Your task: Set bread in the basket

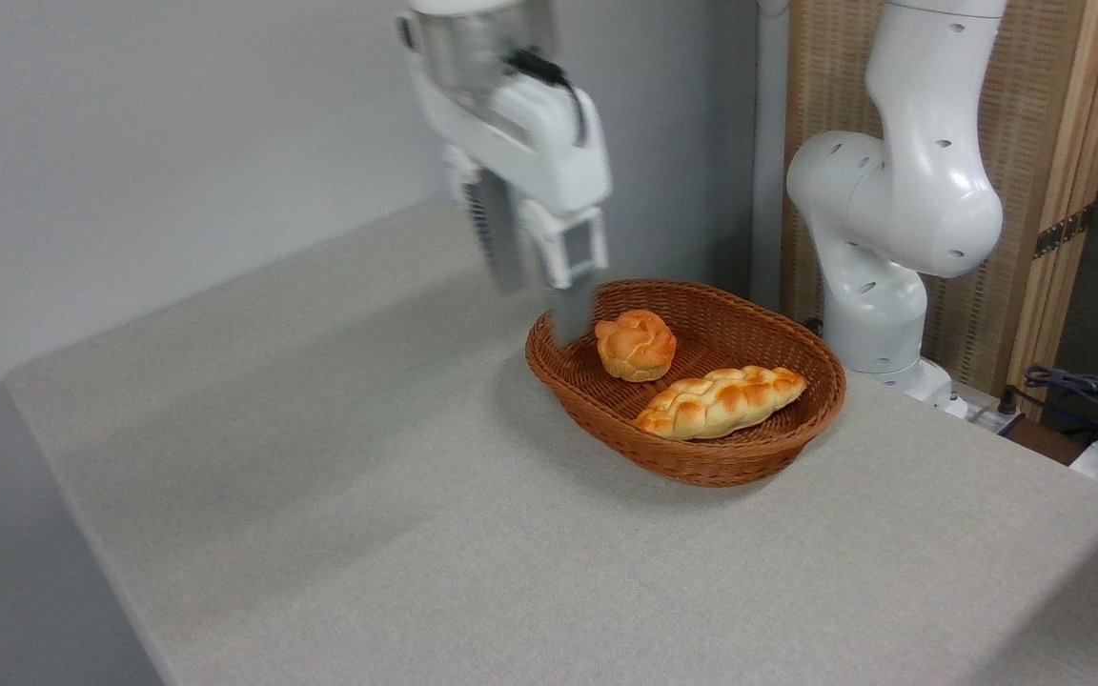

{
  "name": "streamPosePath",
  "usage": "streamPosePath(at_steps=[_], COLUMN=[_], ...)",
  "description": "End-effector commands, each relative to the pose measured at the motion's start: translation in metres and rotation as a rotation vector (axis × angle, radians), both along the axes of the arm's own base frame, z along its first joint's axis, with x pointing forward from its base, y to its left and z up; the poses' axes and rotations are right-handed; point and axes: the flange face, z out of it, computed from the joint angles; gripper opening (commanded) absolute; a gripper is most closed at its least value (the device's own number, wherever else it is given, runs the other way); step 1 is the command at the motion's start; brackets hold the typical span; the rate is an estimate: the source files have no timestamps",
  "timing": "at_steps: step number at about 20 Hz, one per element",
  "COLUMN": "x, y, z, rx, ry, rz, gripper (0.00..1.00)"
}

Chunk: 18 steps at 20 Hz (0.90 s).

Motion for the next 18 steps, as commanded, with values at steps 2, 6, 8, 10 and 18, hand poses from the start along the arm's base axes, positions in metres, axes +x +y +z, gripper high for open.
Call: streamPosePath(at_steps=[2,6,8,10,18], x=[0.047,0.048,0.050,0.055,0.064], y=[-0.008,-0.012,-0.016,-0.013,-0.012], z=[0.027,0.026,0.024,0.023,0.017], rx=[0.001,0.003,0.009,0.013,0.013], ry=[-0.029,-0.027,-0.029,-0.051,-0.087], rz=[0.055,0.100,0.093,0.099,0.118], gripper=[1.00,1.00,1.00,1.00,1.00])
